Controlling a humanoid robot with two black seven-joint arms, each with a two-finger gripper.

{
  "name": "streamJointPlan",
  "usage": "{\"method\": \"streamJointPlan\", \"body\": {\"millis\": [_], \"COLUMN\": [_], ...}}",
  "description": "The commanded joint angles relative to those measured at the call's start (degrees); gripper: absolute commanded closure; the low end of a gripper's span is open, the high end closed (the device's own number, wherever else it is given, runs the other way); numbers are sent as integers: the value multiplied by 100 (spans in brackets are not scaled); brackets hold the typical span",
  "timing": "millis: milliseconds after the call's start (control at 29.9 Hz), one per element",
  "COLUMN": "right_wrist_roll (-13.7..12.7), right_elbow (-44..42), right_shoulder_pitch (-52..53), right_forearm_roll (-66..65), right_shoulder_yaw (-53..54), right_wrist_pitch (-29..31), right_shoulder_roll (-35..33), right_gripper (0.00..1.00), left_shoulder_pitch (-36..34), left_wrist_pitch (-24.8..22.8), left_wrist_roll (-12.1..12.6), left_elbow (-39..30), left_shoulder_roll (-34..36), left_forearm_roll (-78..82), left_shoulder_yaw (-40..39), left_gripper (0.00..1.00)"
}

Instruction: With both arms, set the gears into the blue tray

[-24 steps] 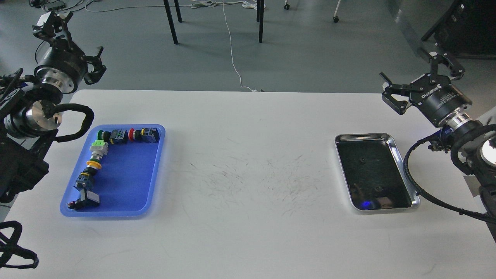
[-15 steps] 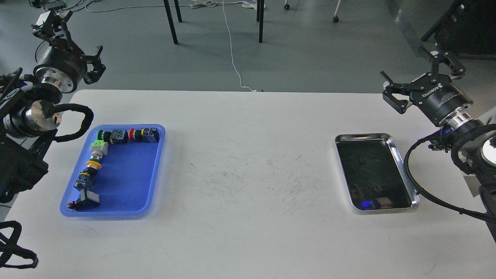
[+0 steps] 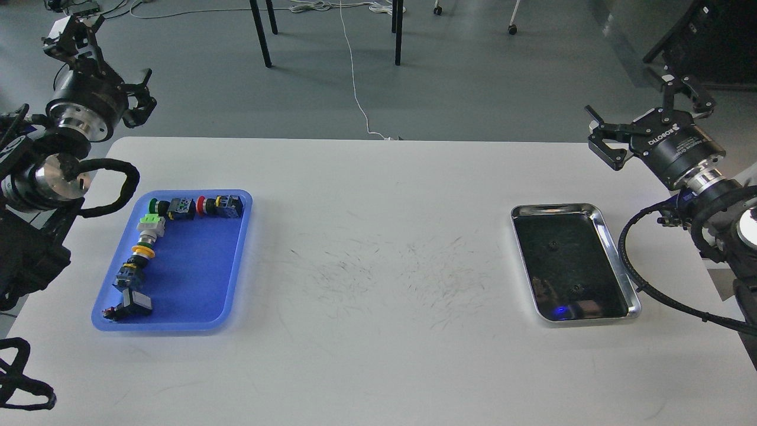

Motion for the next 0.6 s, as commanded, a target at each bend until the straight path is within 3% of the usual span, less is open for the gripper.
{"method": "streamJointPlan", "body": {"millis": [0, 334, 568], "right_wrist_roll": [1, -8, -61], "right_elbow": [-257, -223, 373], "right_shoulder_pitch": [66, 216, 365], "right_forearm_roll": [0, -18, -535], "right_shoulder_yaw": [17, -79, -483], "right_wrist_pitch": [0, 0, 0], "right_shoulder_roll": [148, 228, 96], "right_gripper": [1, 1, 1], "left_shoulder_pitch": [0, 26, 53], "left_wrist_pitch": [0, 0, 27], "left_wrist_roll": [-8, 10, 10], "left_elbow": [-1, -1, -9], "left_shoulder_roll": [-8, 1, 10], "left_forearm_roll": [-2, 77, 77], "left_shoulder_yaw": [-4, 13, 66], "left_gripper": [2, 2, 2]}}
